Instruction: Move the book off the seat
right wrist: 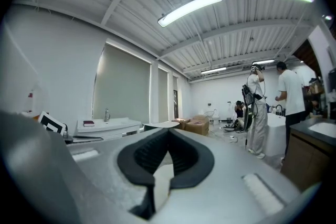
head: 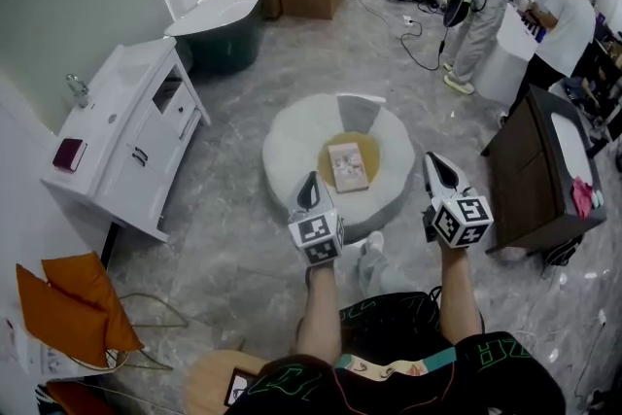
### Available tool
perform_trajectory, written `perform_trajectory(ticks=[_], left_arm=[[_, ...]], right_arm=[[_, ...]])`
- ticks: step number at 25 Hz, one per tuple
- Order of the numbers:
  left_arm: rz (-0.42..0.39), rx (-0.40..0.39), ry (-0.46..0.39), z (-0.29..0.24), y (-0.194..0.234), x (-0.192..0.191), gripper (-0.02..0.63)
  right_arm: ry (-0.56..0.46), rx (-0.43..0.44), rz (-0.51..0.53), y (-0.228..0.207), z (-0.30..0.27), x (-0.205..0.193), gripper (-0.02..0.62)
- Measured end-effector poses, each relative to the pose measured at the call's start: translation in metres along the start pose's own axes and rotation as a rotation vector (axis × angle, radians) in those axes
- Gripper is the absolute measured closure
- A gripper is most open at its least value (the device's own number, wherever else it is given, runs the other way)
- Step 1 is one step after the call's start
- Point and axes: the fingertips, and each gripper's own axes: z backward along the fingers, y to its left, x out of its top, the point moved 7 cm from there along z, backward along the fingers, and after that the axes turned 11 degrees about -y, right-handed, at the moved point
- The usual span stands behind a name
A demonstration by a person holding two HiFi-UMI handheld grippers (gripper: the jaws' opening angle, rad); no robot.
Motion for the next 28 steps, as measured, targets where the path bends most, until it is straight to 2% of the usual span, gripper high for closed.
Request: perform_trajectory(ticks=[6,11,17,21,25,28], left_arm=[[0.003,0.046,0.028,-0.033,0.02,-0.021,0.595],[0.01,0.086,0.057,-0.082,0.026,-0.037,0.595],[0.025,0.039,0.159,-0.15,-0.004,-0.076,0.595],[0.059,-0.036,0.217,-0.2,-0.022,-0.109,0.595],[0.027,-0.045,0.346,-0.24,-0.029,-0.139,0.595],[0.027,-0.054,0.39,-0.278,-0.037,-0.153,0.595]], right_arm=[[0.019,0.047,-0.016,-0.006,-0.045,-0.023,0.592],[0.026,0.055,-0.026,-0.04,-0.097,-0.036,0.592],[0.127,0.062,-0.056,-0.089,-0.152,-0.075,0.592],[0.188,0.049,-0.089,-0.129,-0.19,-0.113,0.592],[0.261,0.026,-0.169,-0.167,-0.216,-0.155,0.592],[0.288,0.01,-0.228,-0.197,-0.24,-0.18,0.592]])
